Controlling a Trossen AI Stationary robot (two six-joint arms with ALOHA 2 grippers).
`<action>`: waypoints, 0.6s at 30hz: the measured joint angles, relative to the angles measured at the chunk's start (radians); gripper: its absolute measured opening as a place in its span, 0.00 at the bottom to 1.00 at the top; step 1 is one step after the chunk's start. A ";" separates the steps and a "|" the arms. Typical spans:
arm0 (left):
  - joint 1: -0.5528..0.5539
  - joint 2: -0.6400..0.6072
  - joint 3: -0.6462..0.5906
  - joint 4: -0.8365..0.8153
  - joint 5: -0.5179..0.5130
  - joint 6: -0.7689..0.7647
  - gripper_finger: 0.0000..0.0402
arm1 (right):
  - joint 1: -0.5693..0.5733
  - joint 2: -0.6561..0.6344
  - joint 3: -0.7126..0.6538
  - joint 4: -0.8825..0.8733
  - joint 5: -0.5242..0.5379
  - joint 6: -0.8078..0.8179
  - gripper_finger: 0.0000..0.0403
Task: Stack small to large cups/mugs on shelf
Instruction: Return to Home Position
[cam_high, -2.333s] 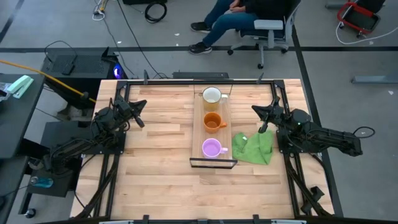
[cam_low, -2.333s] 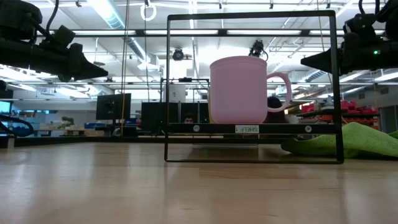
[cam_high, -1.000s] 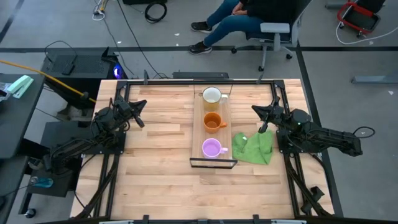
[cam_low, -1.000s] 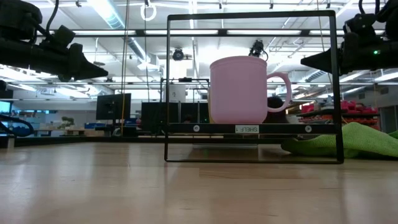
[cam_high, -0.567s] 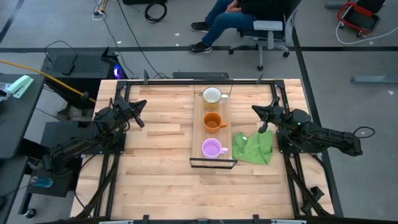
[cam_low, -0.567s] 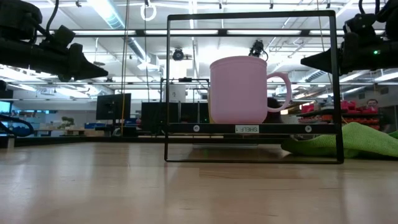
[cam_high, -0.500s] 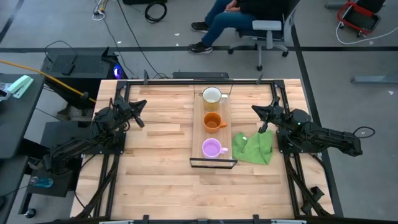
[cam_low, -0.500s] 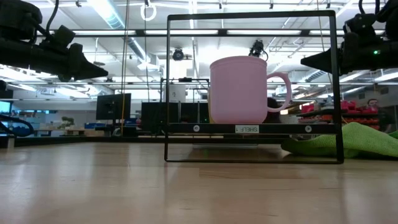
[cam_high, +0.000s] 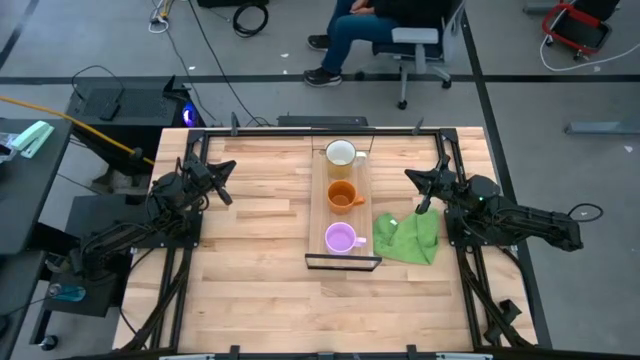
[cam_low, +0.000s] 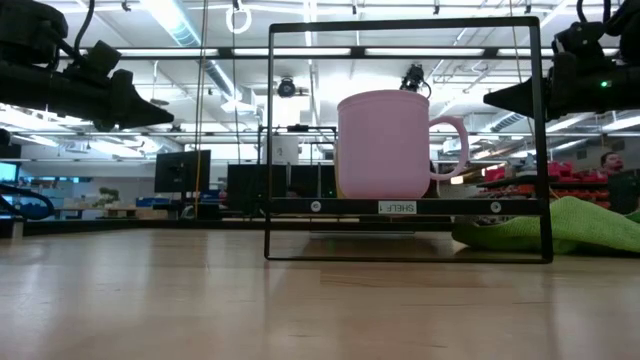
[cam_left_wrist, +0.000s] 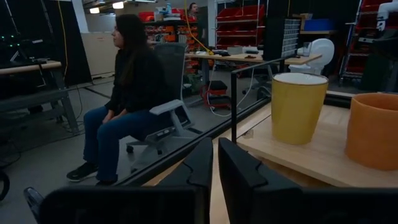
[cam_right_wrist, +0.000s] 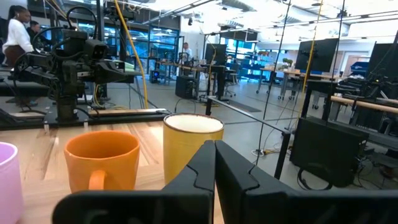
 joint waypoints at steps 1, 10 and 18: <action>0.000 0.000 0.000 0.000 0.000 0.000 0.08 | 0.000 0.000 0.000 0.000 0.000 0.000 0.03; 0.000 0.000 0.000 0.000 0.000 0.000 0.06 | 0.000 0.000 0.000 0.000 0.000 0.000 0.03; 0.000 0.000 0.000 0.000 0.000 0.000 0.09 | 0.000 0.000 0.000 0.000 0.000 0.000 0.03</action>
